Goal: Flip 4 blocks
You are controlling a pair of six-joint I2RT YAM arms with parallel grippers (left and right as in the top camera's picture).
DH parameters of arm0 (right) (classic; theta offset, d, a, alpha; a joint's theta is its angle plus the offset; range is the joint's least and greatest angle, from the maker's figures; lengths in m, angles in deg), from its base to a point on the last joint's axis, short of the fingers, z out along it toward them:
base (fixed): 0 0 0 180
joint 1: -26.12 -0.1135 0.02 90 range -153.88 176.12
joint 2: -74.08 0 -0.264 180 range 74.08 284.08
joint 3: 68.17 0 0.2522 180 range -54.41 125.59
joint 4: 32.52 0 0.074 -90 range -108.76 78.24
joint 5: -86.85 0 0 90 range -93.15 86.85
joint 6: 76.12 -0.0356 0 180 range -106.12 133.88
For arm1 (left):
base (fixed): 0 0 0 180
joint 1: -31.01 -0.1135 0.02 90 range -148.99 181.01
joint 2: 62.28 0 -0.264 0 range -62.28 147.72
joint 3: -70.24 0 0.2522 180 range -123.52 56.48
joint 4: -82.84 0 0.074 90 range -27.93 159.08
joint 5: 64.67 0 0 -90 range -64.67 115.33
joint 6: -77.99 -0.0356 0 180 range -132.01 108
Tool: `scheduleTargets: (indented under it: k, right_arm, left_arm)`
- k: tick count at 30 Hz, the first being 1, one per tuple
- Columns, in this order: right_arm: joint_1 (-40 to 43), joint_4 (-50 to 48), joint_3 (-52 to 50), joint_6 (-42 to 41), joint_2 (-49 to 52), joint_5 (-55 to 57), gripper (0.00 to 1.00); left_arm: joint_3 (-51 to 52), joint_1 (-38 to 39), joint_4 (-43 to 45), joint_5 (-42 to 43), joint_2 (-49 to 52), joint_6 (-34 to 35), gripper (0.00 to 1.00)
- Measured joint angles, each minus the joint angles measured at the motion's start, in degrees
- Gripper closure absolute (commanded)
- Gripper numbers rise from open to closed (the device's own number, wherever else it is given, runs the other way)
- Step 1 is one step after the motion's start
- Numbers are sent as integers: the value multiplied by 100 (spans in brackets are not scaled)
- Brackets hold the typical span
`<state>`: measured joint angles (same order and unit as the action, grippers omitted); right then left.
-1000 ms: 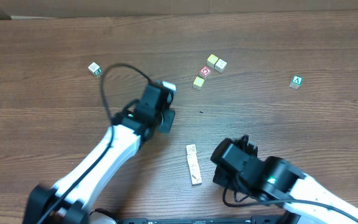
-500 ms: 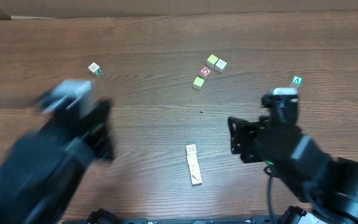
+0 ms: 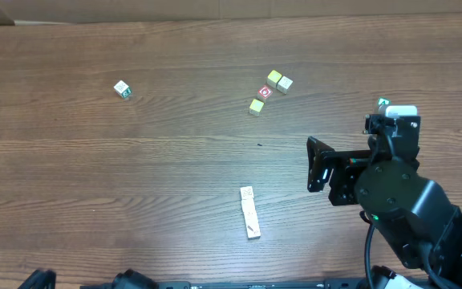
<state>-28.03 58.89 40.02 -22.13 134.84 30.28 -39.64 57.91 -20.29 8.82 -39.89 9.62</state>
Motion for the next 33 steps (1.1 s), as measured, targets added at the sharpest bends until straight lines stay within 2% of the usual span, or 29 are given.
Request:
scheduleTargets:
  k: [1,2,3,27,33]
  right_arm:
    - [0,35,0,0,0,0,0]
    - [0,50,0,4,0,2,0]
    - [0,59,0,2,0,0,0]
    - [0,68,0,4,7,-629,0]
    - [0,68,0,4,7,-647,0]
  left_arm:
    - [0,-31,-9,-4,-72,0,53]
    - [0,-37,-20,-7,-122,11,24]
    - [0,-39,-31,-13,-160,2,0]
    - [13,-37,-103,-20,-177,33,0]
    - [17,-37,-717,-55,-177,33,0]
